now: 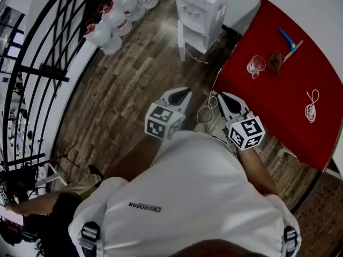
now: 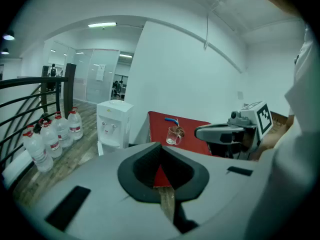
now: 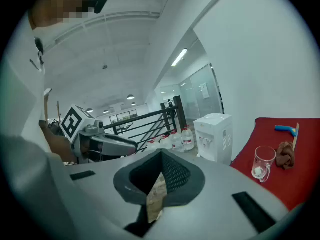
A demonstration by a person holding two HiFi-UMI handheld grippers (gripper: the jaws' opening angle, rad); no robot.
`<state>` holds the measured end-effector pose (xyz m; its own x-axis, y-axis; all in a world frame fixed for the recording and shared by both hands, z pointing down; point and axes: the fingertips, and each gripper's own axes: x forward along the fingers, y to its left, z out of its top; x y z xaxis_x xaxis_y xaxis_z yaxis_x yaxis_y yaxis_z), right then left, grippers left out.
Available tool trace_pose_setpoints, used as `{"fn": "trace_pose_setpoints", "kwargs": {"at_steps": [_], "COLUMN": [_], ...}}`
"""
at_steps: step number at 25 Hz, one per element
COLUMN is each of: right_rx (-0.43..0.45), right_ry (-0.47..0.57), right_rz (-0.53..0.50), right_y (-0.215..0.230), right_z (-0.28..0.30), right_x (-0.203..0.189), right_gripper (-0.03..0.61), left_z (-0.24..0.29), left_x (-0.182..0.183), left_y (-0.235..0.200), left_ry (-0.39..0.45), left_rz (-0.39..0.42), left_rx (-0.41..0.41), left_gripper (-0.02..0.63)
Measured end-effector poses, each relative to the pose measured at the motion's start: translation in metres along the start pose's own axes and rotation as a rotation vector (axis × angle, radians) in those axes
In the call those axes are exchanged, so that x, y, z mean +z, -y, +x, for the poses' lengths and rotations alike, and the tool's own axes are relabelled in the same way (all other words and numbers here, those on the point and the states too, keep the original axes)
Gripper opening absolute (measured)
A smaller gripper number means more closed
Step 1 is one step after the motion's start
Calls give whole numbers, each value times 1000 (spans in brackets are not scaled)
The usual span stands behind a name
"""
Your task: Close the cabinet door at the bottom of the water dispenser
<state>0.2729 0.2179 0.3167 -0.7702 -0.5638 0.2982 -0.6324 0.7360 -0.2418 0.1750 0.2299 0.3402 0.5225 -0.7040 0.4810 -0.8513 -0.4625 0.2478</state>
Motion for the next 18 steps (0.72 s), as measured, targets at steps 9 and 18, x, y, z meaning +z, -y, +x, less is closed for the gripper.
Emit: {"fn": "trace_pose_setpoints", "kwargs": {"at_steps": [9,18], "right_rx": [8,10], "right_ry": [11,14], "right_rz": [27,56], "right_y": [-4,-3], "right_z": [-2,0], "right_x": [-2,-5], "right_gripper": [21,21], "left_z": [-3,-4], "left_x": [2,-1], "left_y": [3,6], "left_ry": [29,31], "left_rz": [11,1], "left_rx": [-12,-9], "left_gripper": [-3,-3]}}
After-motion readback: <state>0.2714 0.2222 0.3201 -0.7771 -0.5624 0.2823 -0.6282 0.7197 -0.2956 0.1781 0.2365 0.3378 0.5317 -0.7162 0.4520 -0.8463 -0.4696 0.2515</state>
